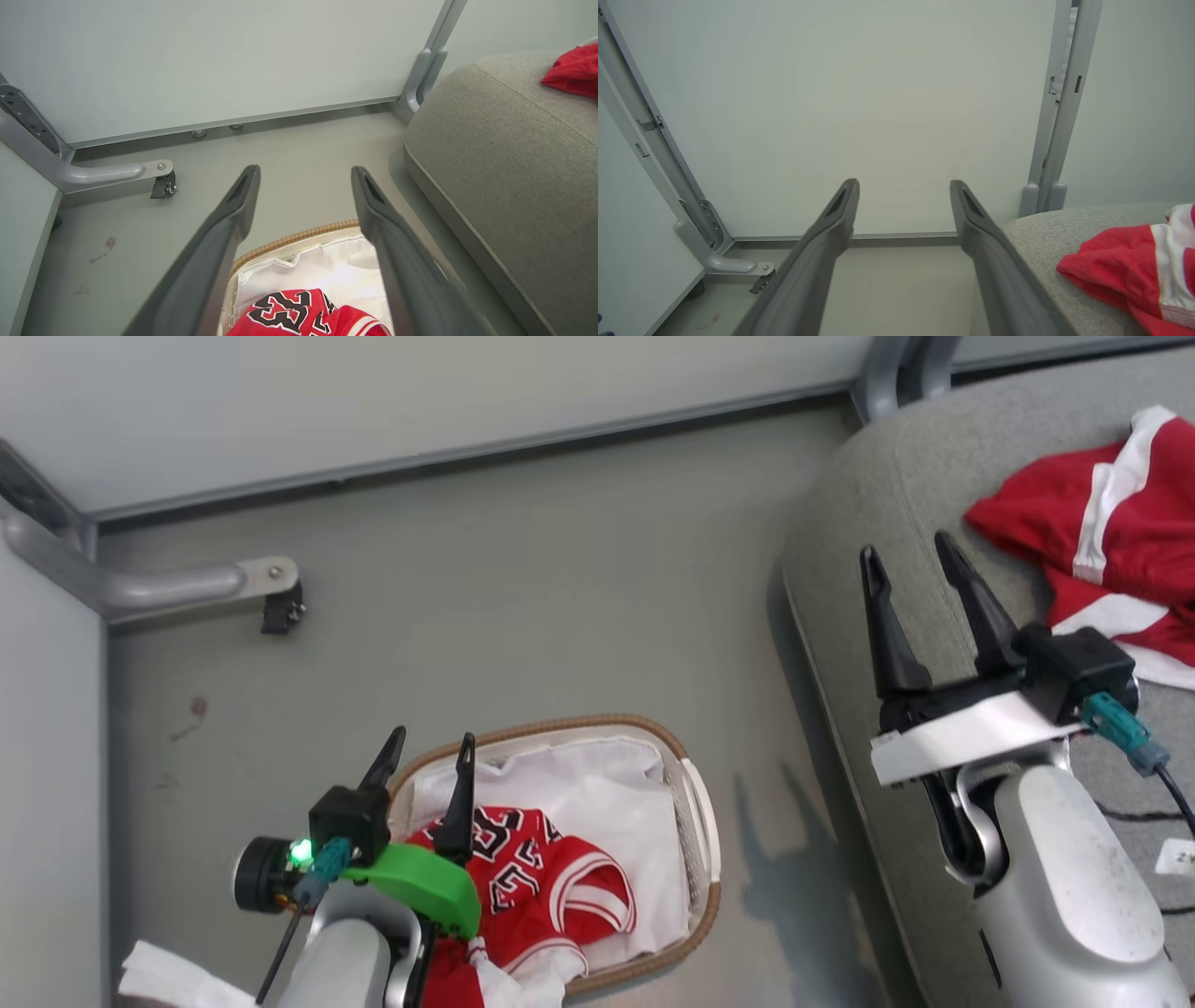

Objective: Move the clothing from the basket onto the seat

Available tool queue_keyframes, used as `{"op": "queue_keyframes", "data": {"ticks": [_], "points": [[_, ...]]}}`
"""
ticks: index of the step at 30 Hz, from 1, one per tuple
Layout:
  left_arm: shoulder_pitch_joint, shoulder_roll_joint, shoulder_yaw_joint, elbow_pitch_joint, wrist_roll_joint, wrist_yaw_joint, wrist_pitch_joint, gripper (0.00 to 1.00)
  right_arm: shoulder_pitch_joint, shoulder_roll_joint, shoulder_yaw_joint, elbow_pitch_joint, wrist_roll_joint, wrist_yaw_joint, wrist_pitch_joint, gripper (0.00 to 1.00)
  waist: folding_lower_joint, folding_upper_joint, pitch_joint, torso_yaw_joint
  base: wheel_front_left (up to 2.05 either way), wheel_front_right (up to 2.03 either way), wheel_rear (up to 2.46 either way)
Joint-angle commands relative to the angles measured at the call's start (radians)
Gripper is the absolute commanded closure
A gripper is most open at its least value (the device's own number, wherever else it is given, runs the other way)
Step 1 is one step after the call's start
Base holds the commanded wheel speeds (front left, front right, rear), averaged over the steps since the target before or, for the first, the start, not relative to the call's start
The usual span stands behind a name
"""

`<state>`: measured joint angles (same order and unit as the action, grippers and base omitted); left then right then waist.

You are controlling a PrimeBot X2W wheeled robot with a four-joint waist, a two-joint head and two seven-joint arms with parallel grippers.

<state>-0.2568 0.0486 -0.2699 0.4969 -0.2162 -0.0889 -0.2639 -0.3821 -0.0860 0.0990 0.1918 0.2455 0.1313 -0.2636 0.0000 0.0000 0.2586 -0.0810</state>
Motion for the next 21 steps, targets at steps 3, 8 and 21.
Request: {"op": "queue_keyframes", "data": {"ticks": [3,8,21], "points": [[-0.071,0.004,-0.01,0.053,0.021,-0.013,-0.001,0.0,-0.049,0.005,0.017,-0.033,0.005,-0.001,-0.001,0.0,0.0,0.0,0.131,-0.081,0.0,0.0,0.0],[-0.152,0.005,-0.016,0.14,0.051,-0.024,-0.001,0.0,-0.098,0.016,0.035,-0.069,0.01,-0.001,-0.001,0.0,0.0,0.0,0.207,-0.117,0.0,0.0,0.0],[-0.319,0.058,-0.031,0.399,0.102,-0.034,-0.001,0.0,-0.197,0.031,0.07,-0.13,0.023,-0.001,-0.001,0.0,0.0,0.0,0.384,-0.202,0.0,0.0,0.0]]}}
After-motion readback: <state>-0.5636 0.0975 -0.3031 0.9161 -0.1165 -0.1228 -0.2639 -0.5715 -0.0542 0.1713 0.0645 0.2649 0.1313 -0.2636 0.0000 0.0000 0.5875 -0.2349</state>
